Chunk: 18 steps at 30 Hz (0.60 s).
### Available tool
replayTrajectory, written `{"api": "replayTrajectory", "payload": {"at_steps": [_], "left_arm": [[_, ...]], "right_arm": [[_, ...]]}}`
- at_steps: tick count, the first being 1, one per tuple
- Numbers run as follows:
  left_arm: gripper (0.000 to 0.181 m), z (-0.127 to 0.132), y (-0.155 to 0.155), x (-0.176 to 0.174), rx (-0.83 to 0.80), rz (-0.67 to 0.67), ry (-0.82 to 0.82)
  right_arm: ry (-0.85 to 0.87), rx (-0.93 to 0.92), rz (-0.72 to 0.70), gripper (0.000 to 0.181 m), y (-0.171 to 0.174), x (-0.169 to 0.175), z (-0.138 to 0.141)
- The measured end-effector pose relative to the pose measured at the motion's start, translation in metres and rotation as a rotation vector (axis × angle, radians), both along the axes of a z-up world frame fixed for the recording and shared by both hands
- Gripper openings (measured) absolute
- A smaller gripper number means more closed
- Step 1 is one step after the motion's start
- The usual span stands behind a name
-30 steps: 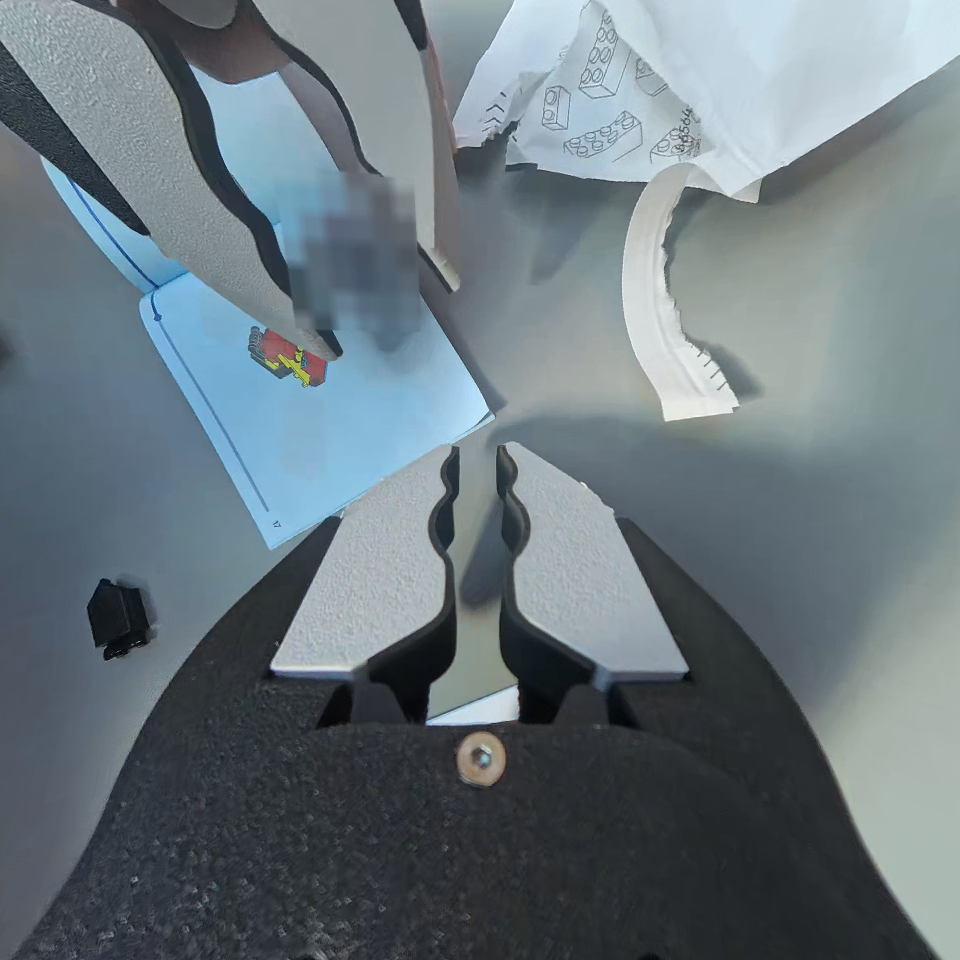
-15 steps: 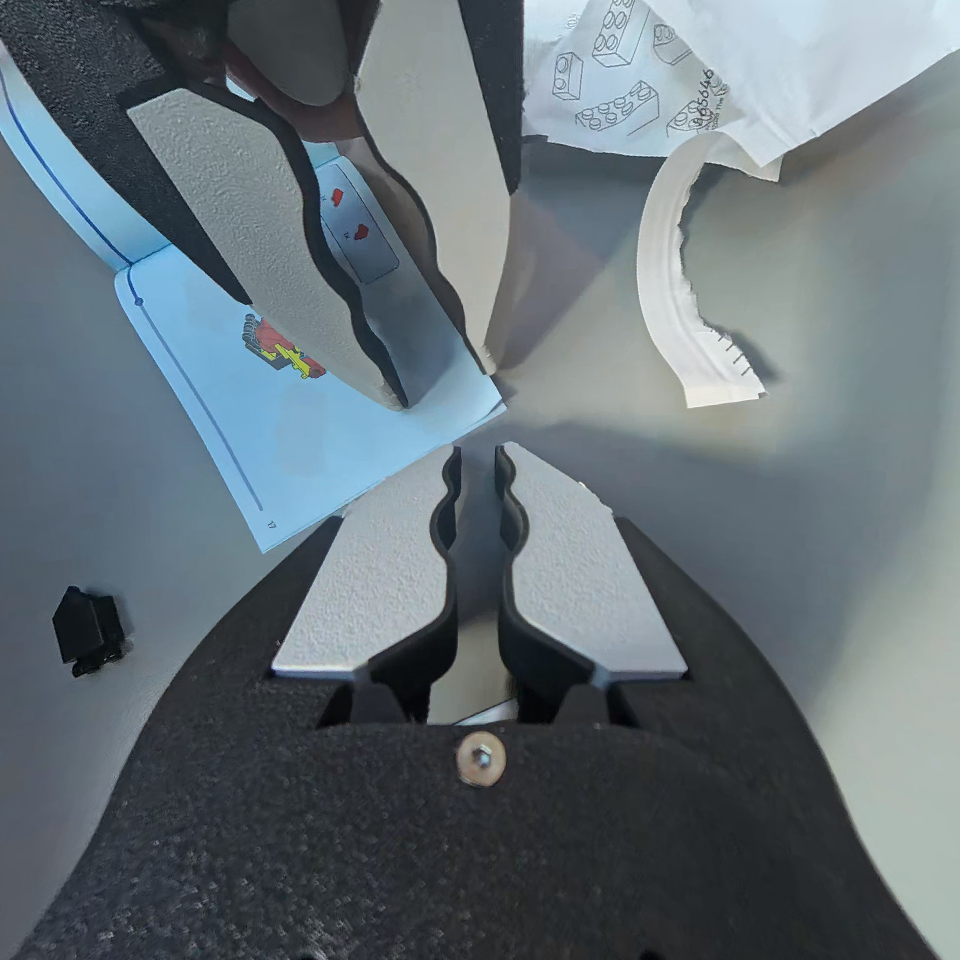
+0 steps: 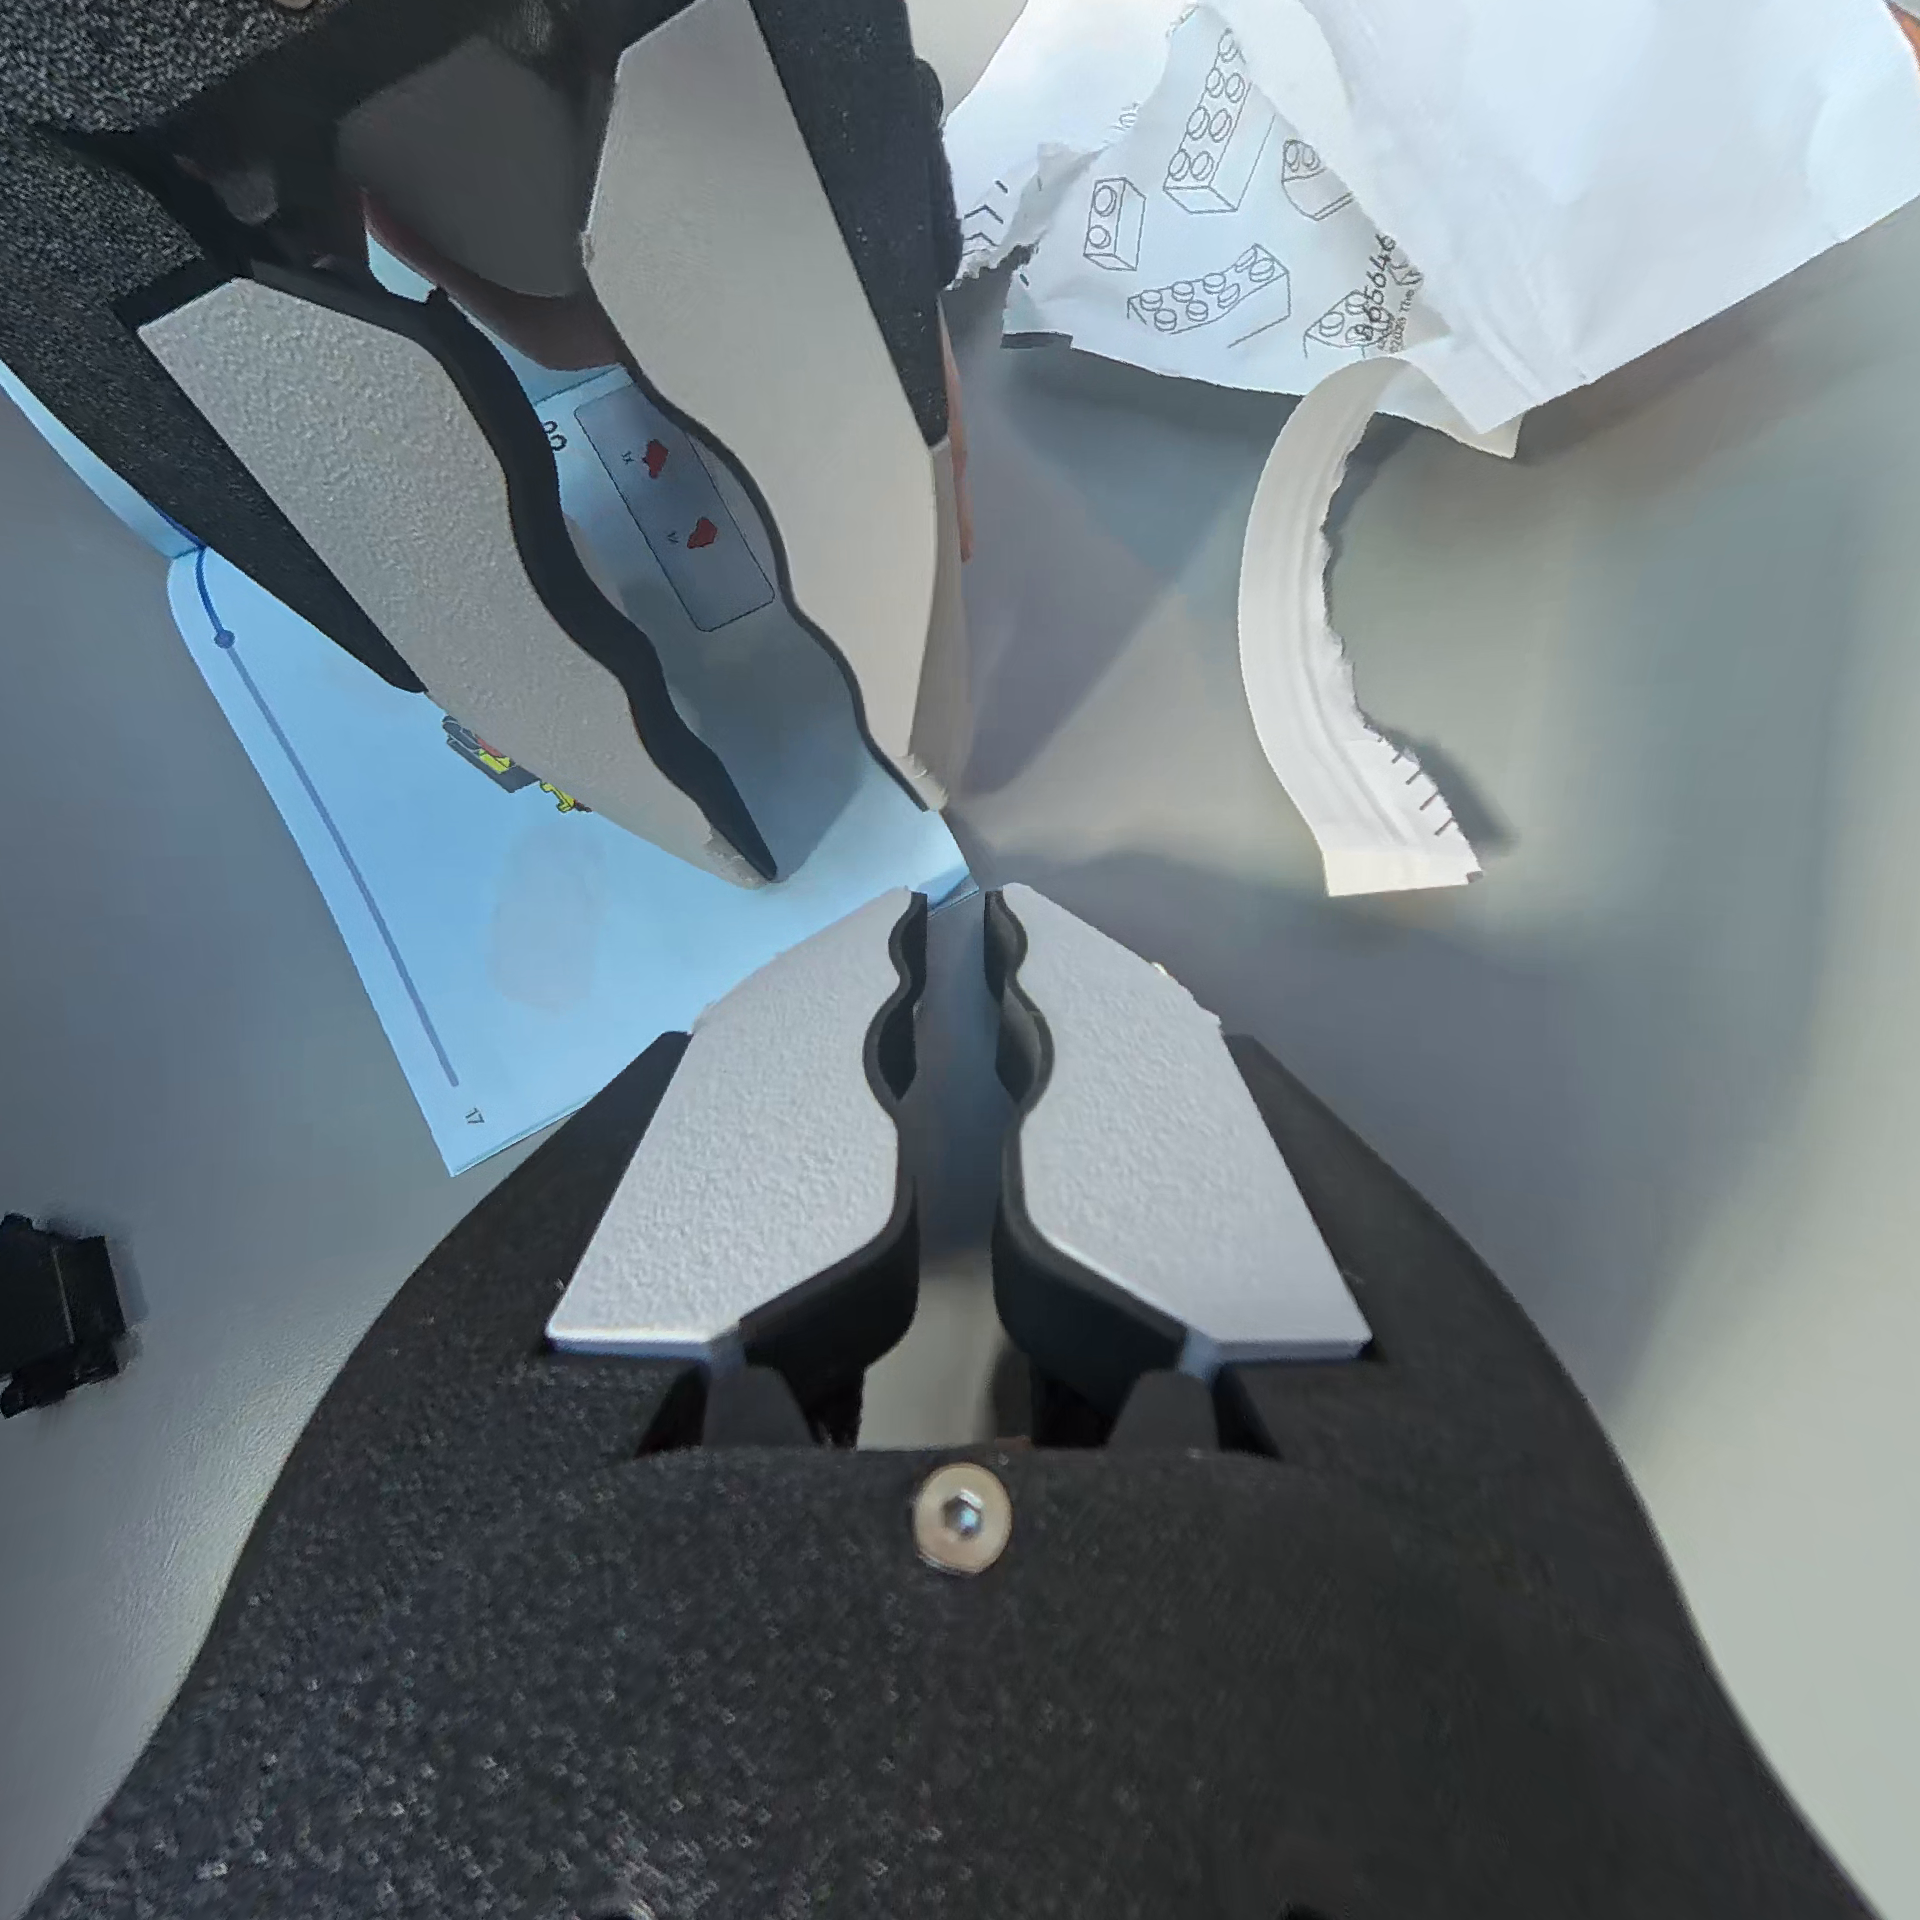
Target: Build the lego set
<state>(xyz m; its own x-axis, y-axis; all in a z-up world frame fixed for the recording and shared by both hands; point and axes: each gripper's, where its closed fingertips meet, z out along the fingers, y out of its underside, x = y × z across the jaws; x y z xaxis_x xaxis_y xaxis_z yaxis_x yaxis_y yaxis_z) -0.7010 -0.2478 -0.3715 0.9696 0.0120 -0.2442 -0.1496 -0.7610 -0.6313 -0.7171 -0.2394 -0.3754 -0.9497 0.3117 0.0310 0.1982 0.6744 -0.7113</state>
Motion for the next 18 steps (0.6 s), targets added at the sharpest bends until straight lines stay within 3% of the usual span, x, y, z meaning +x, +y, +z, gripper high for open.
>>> {"api": "replayTrajectory", "payload": {"at_steps": [5,18], "left_arm": [[0.036,0.0001,0.0,-0.0036,0.004,0.013,-0.031],[0.03,-0.0016,0.0017,-0.0004,-0.015,-0.07,-0.093]], "right_arm": [[0.001,0.004,0.05,0.007,-0.005,0.0062,0.0002],[-0.009,0.001,0.079,0.006,-0.0066,0.0083,0.0032]]}}
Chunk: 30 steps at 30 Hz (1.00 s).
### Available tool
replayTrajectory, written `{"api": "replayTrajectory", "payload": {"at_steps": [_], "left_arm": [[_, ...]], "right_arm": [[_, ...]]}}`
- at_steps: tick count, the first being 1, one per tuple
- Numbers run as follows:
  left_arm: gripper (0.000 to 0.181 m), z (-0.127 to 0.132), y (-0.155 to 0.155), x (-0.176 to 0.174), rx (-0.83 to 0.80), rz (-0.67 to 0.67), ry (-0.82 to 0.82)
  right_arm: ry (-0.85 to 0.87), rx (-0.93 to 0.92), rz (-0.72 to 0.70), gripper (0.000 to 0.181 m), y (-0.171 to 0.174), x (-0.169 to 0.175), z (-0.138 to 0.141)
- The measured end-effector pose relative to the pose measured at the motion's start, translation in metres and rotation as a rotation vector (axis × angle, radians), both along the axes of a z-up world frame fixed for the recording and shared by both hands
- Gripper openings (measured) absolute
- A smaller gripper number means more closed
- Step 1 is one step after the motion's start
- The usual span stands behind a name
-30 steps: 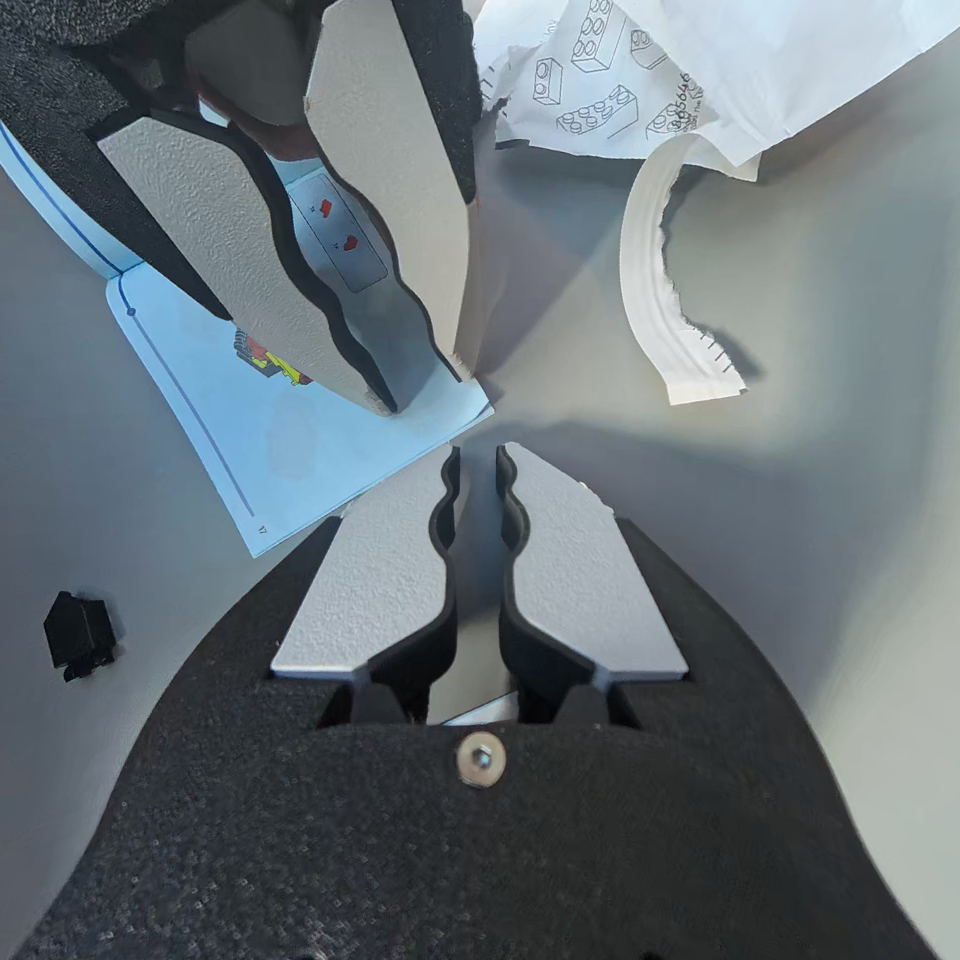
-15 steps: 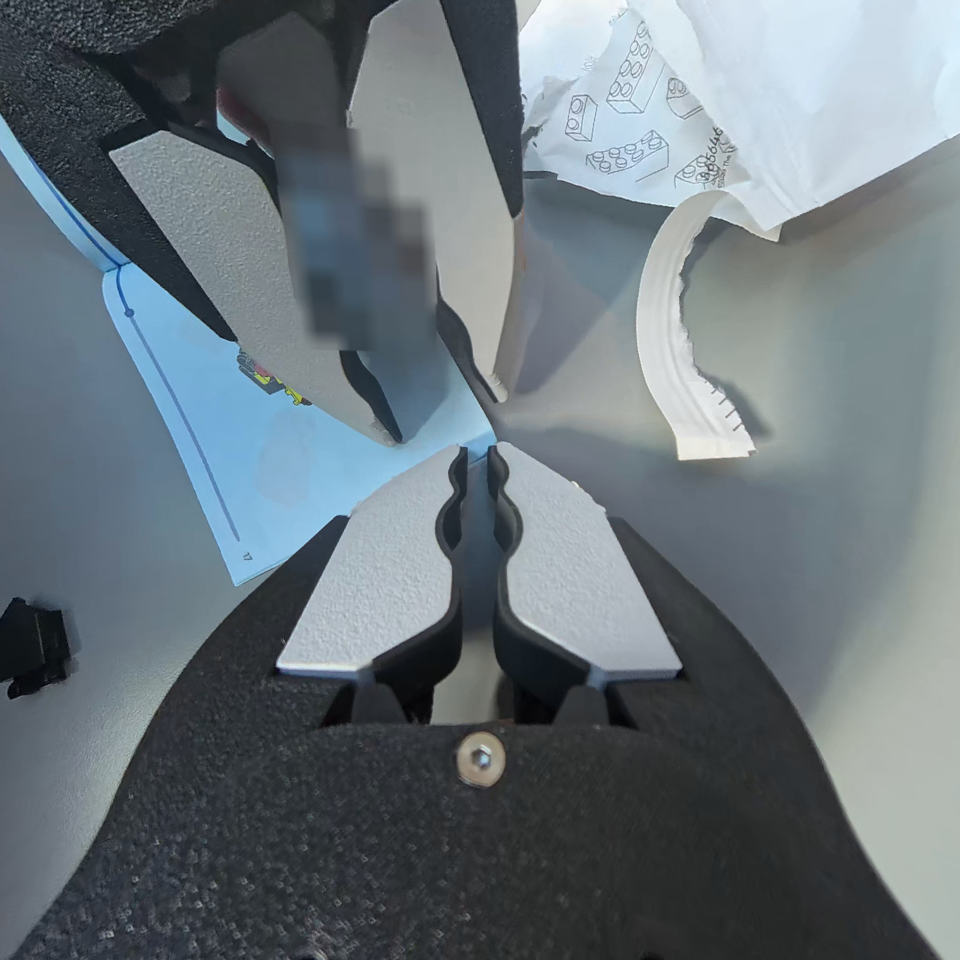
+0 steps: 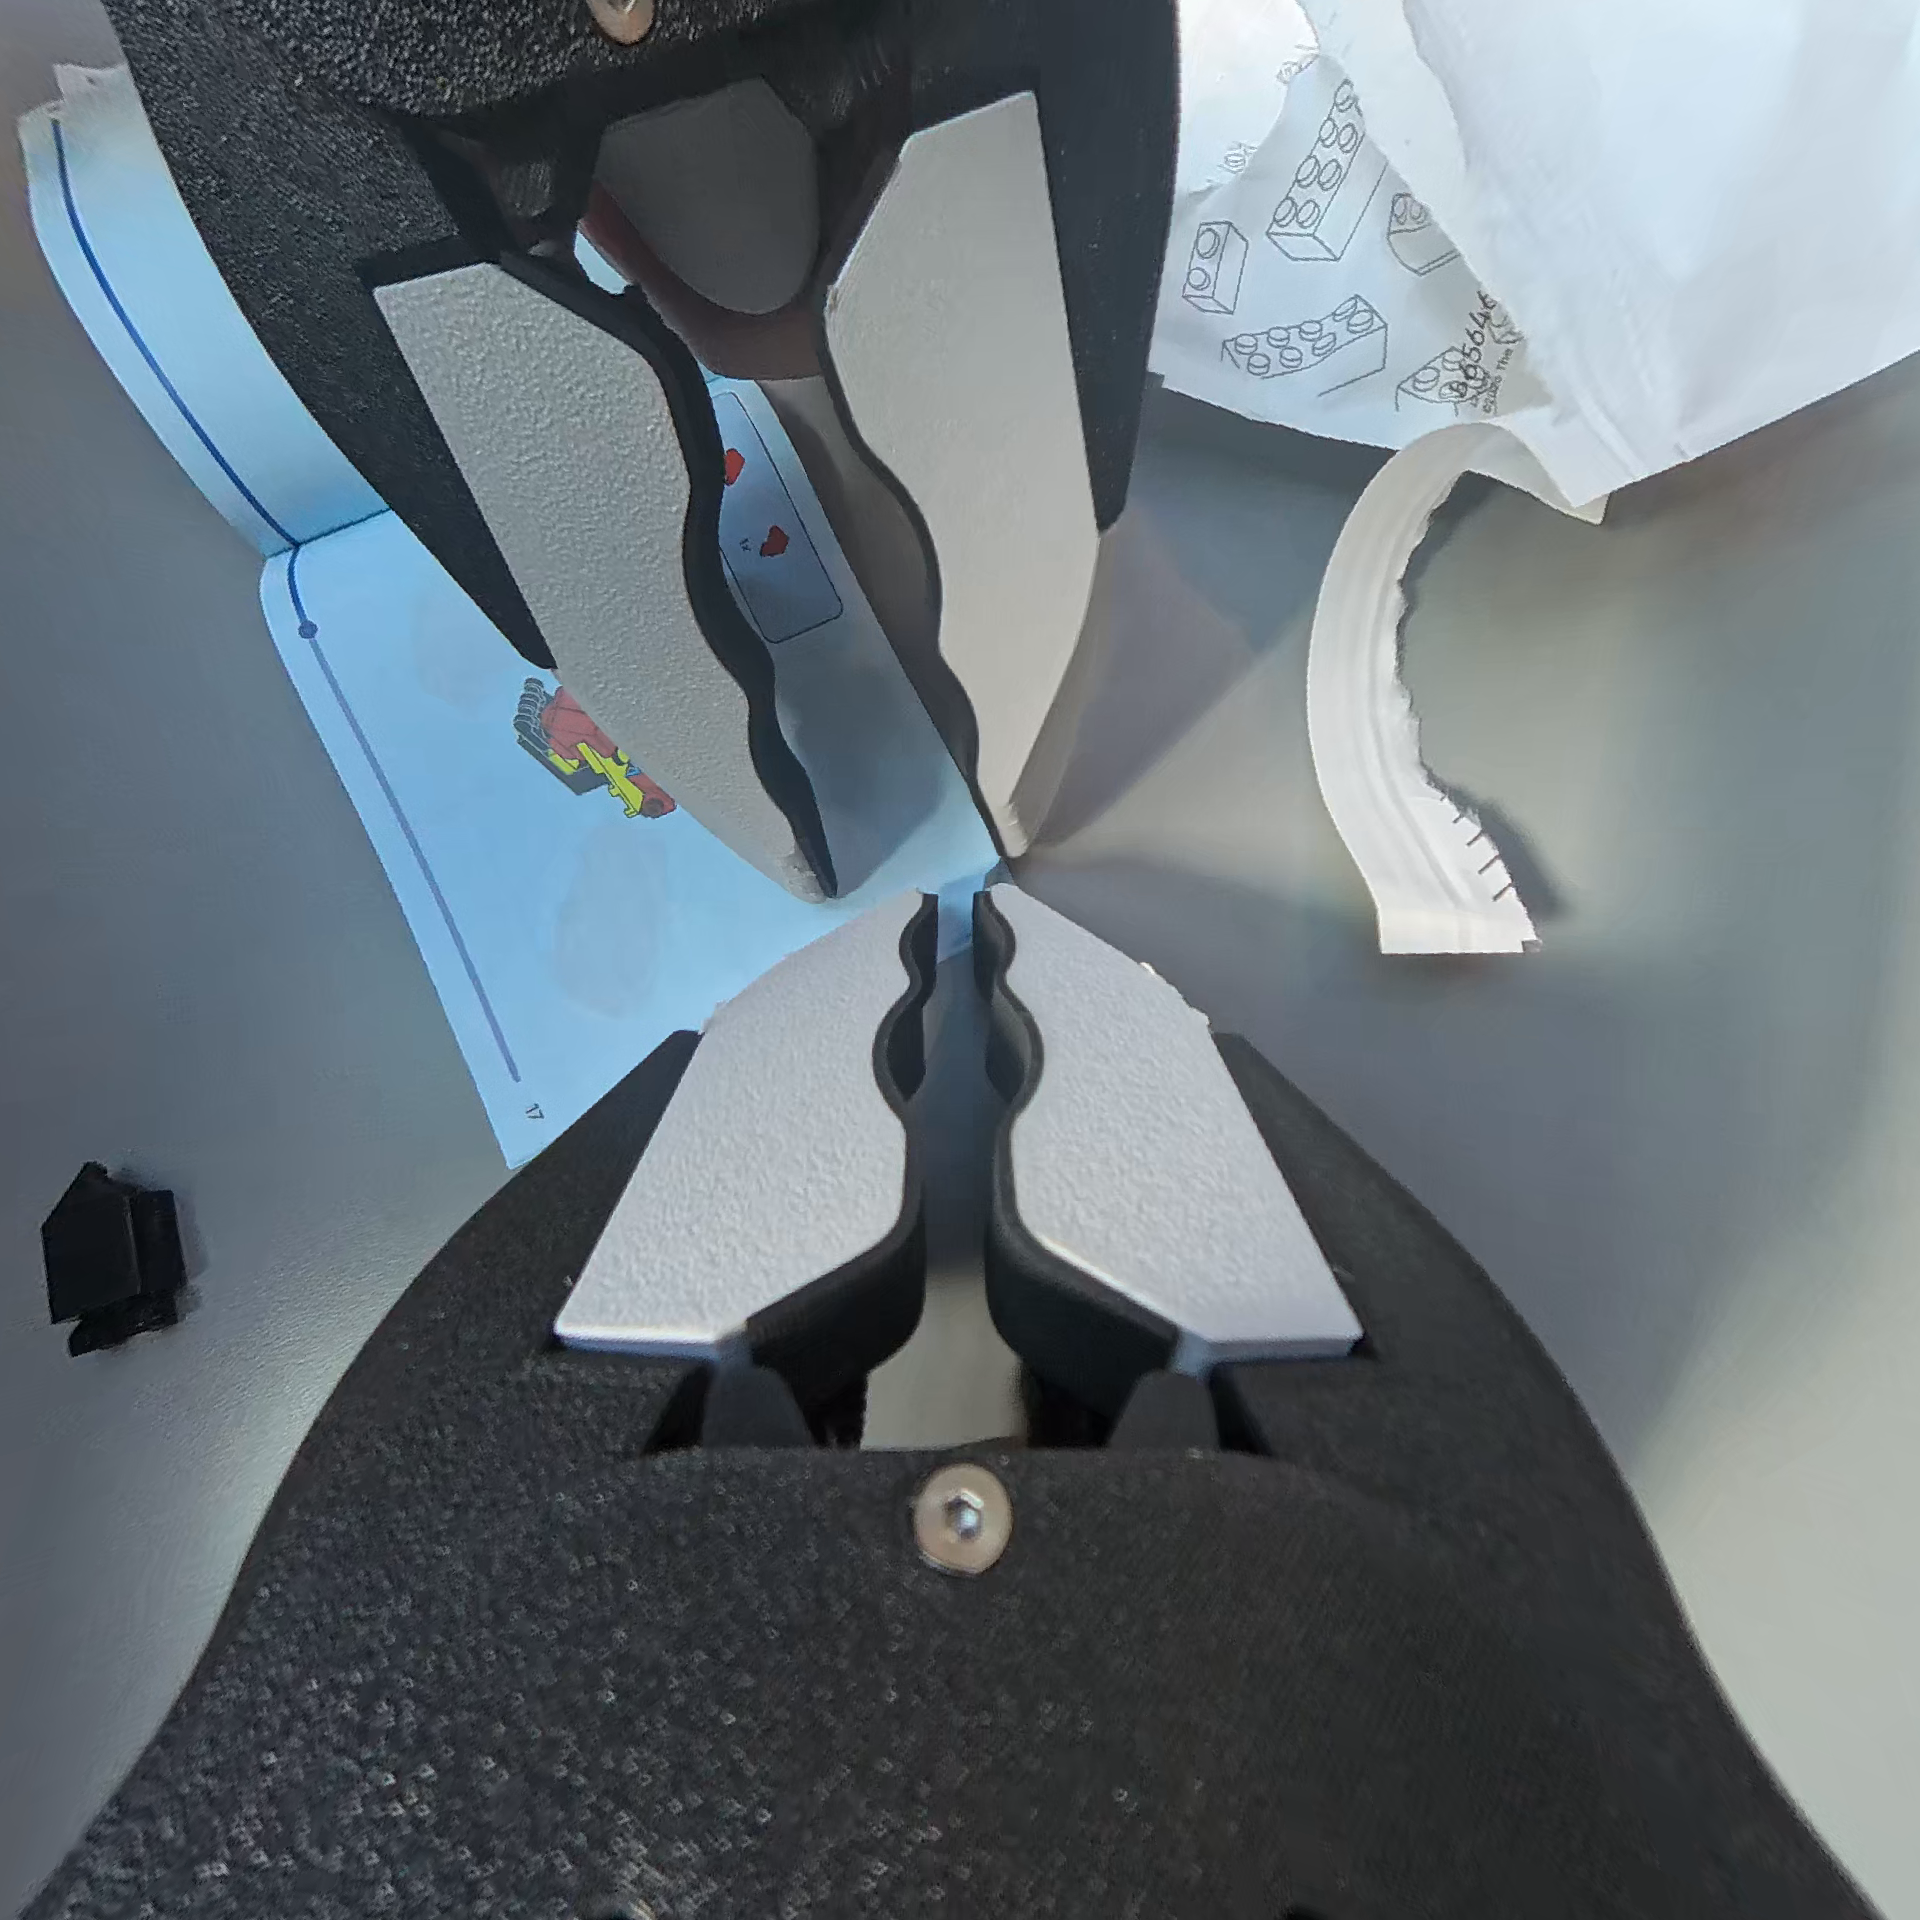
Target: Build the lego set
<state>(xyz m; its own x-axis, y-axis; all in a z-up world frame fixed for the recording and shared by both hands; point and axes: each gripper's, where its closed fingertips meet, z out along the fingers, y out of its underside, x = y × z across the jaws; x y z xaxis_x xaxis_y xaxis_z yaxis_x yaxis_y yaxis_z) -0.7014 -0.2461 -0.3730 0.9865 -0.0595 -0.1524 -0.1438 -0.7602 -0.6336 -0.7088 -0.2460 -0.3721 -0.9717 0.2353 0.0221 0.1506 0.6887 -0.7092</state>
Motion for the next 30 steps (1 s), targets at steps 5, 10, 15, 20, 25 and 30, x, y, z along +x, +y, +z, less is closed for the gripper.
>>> {"api": "replayTrajectory", "payload": {"at_steps": [5,10,15,20,25,30], "left_arm": [[0.022,0.0,0.0,0.004,0.018,-0.013,0.021],[0.017,-0.001,0.0,0.006,0.032,-0.012,0.018],[0.022,0.0,0.0,0.004,0.023,-0.003,0.044],[0.025,0.0,0.0,0.002,0.031,0.008,0.046],[0.044,0.003,0.0,-0.007,0.037,0.057,0.097],[0.033,0.002,0.0,-0.002,0.027,0.006,0.069]], "right_arm": [[0.004,0.0,0.031,0.005,-0.002,0.005,0.001],[0.022,0.019,0.017,0.005,0.004,0.003,0.001],[0.051,0.01,-0.043,0.007,0.006,-0.01,0.001],[0.041,0.026,-0.012,0.008,0.0,-0.008,-0.001],[0.031,0.036,0.01,0.006,-0.002,-0.005,-0.002],[0.034,0.012,0.021,0.003,-0.004,-0.003,0.003]]}}
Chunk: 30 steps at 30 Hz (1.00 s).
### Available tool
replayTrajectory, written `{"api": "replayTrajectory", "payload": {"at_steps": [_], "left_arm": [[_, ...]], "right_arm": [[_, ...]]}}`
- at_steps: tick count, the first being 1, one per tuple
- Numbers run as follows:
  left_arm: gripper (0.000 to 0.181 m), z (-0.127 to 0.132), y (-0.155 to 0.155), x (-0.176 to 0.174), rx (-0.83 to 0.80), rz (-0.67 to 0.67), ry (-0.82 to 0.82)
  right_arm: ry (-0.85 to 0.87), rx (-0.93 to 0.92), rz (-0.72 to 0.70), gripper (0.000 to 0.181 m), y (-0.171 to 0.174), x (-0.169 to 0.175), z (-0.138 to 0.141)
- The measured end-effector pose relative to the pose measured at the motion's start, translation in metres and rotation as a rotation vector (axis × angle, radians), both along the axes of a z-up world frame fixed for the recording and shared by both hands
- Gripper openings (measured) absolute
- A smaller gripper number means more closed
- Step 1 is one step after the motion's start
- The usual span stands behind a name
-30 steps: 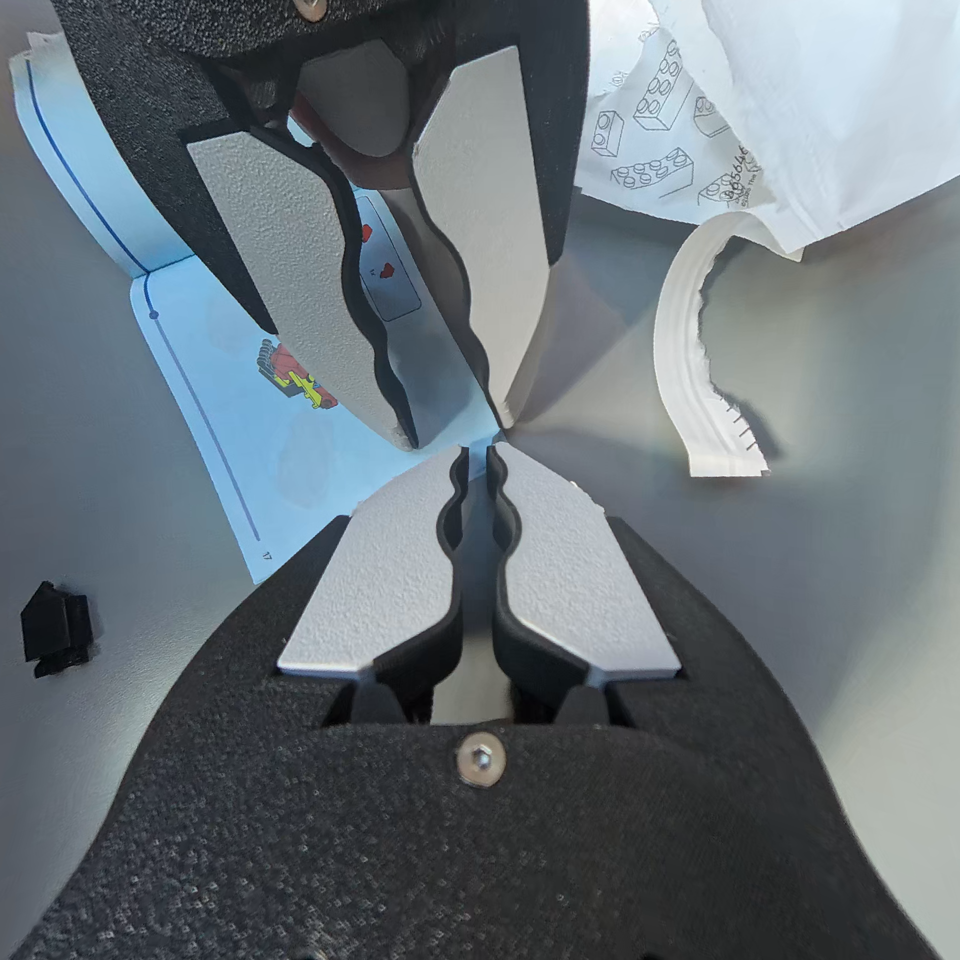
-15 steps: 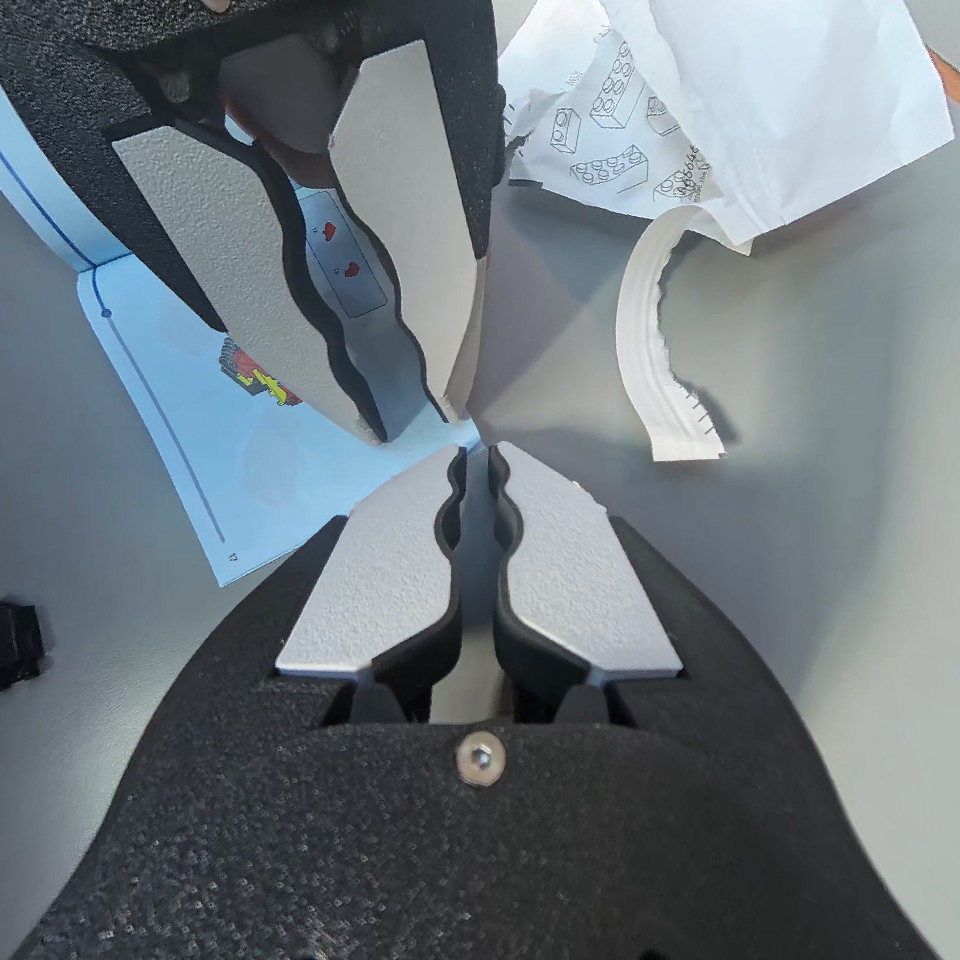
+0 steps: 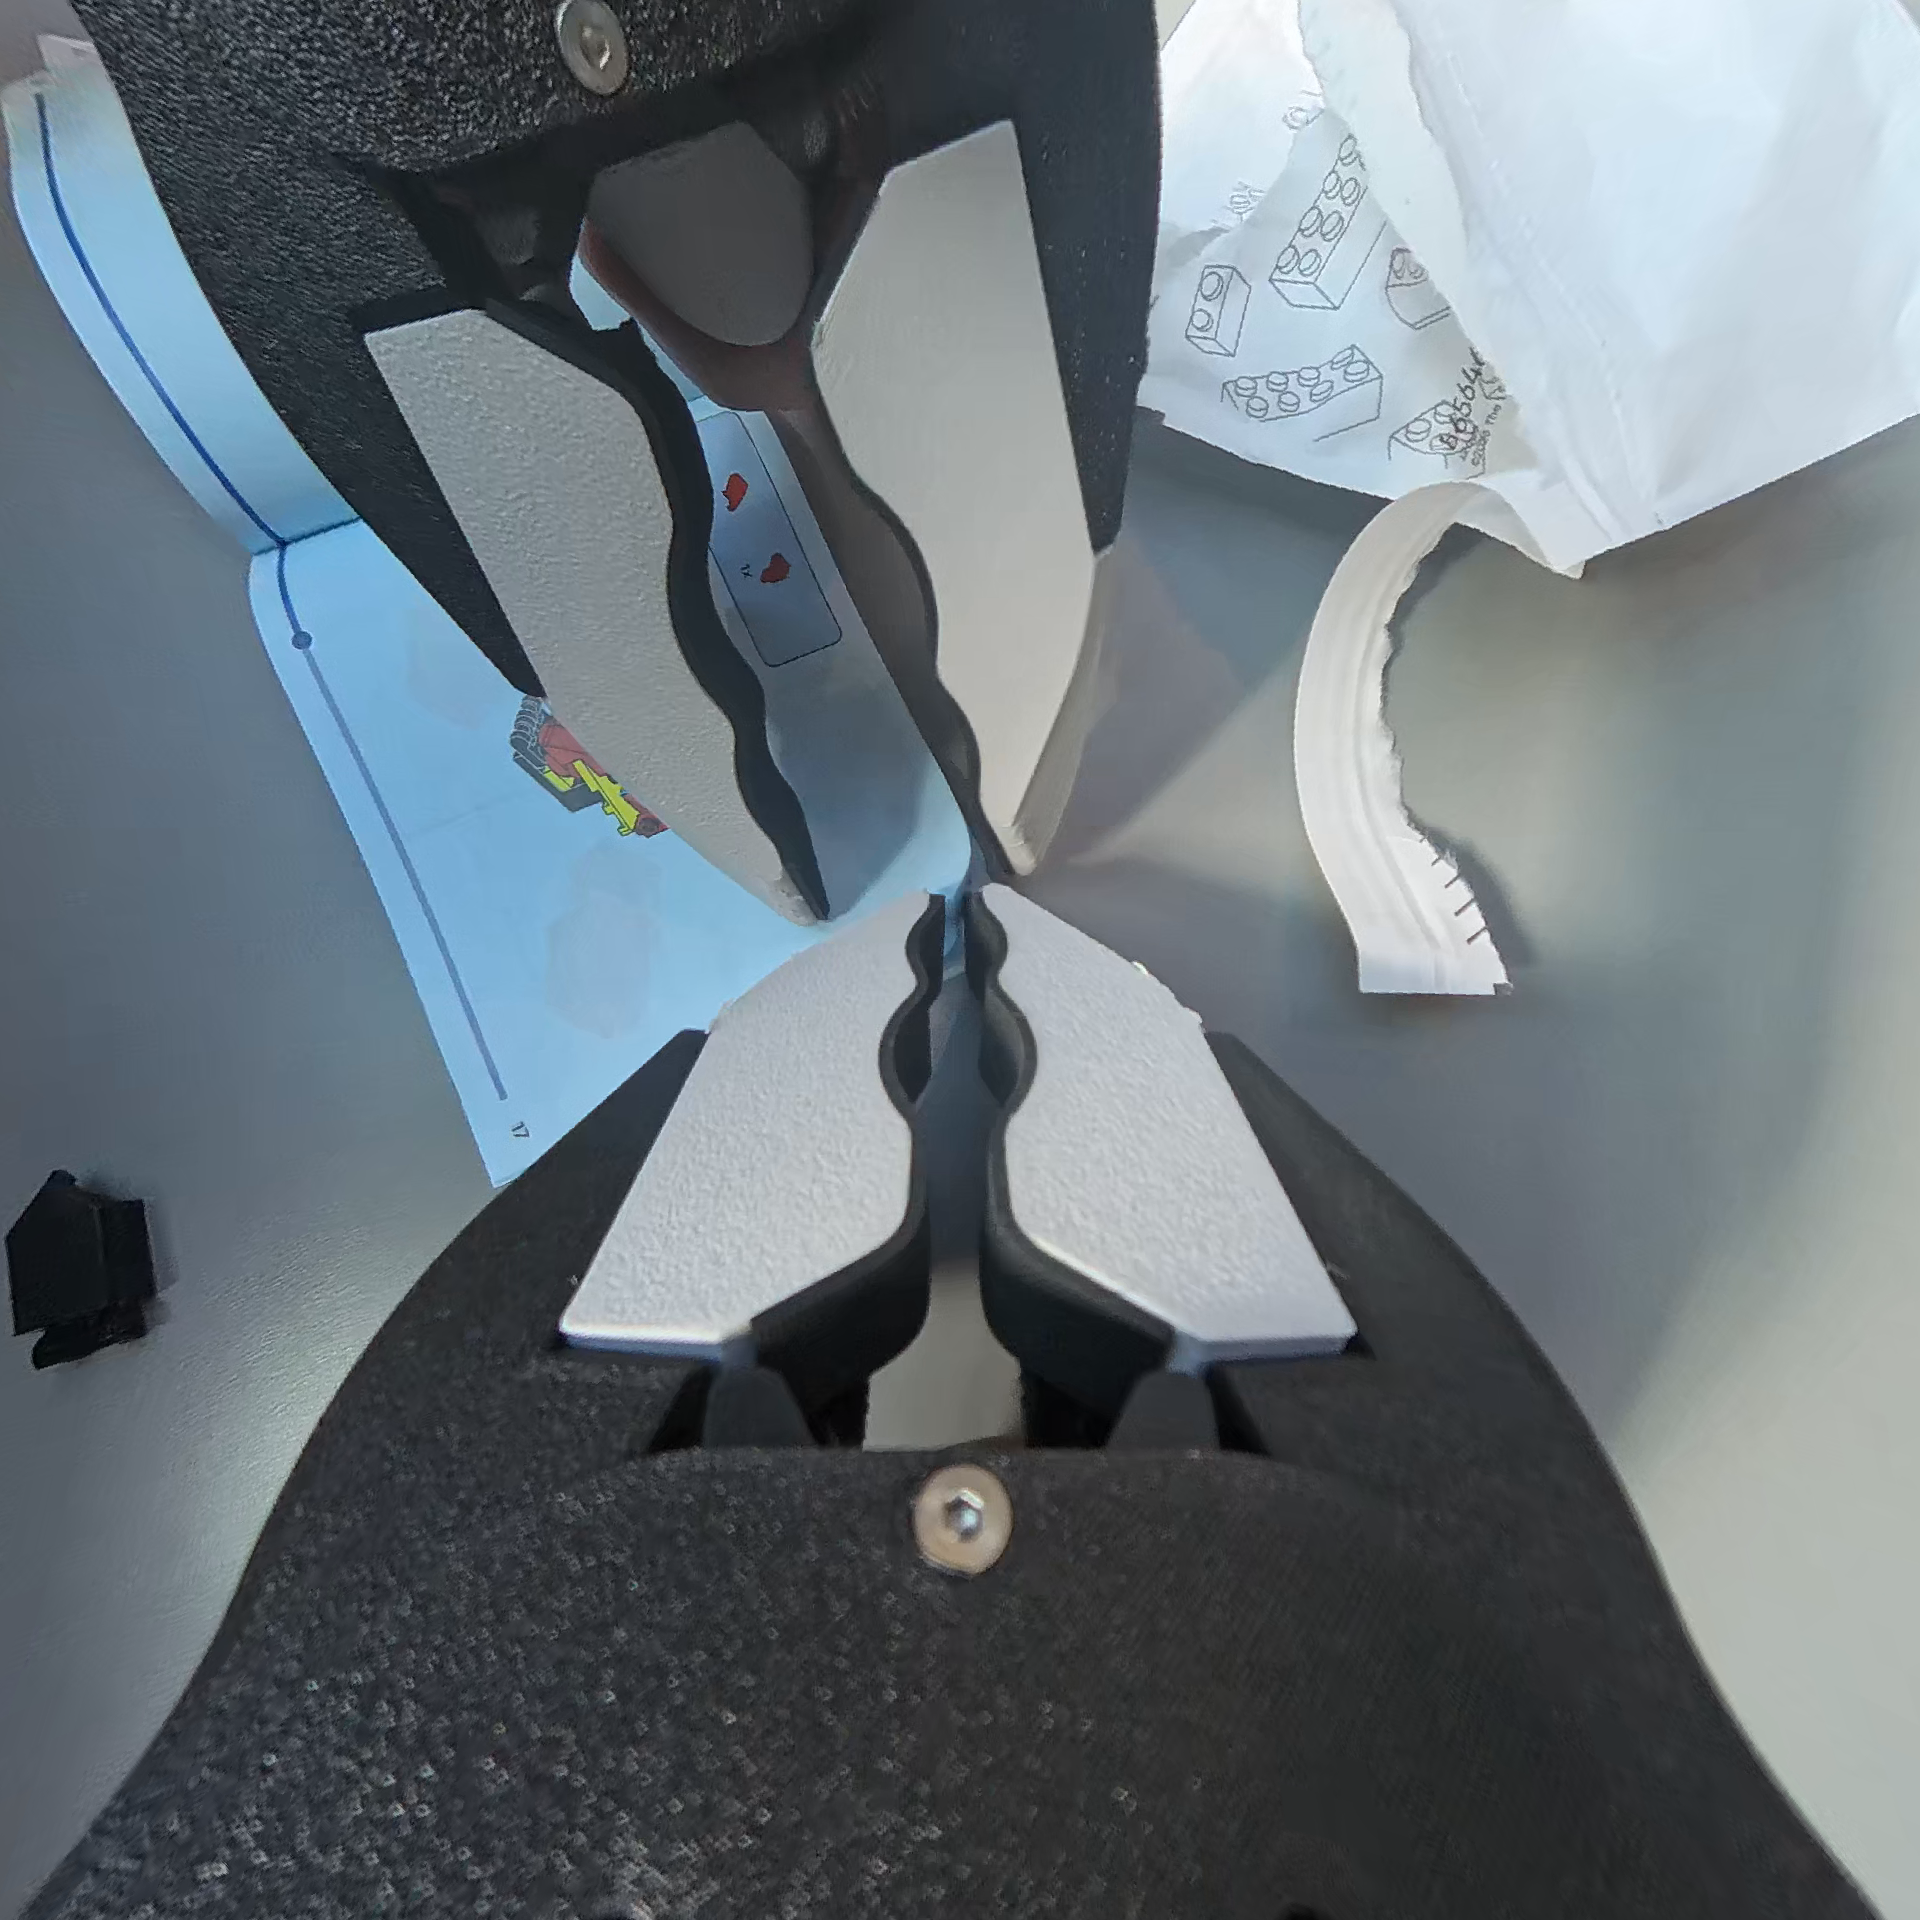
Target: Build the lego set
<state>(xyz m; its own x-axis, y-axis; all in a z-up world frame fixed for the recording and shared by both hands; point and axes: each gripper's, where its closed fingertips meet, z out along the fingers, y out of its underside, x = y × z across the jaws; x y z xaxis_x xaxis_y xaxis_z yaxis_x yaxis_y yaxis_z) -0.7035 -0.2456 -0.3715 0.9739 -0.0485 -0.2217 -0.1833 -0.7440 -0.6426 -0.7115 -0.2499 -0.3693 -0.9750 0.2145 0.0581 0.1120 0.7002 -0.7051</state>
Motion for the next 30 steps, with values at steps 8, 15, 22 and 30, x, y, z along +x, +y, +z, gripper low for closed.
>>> {"api": "replayTrajectory", "payload": {"at_steps": [8,15,22,30], "left_arm": [[0.016,-0.002,0.0,0.007,0.014,-0.025,-0.02],[0.004,0.0,0.0,0.007,0.043,-0.007,0.049],[0.0,0.008,0.001,0.008,0.091,-0.014,0.1],[0.0,0.016,0.003,0.015,0.14,-0.056,0.139]], "right_arm": [[0.017,-0.016,0.051,0.001,0.001,0.009,0.006],[0.018,-0.048,0.064,0.006,0.009,0.019,0.009],[0.056,-0.067,0.091,0.006,0.01,0.023,0.012],[0.096,-0.121,0.103,0.006,0.008,0.026,0.024]]}}
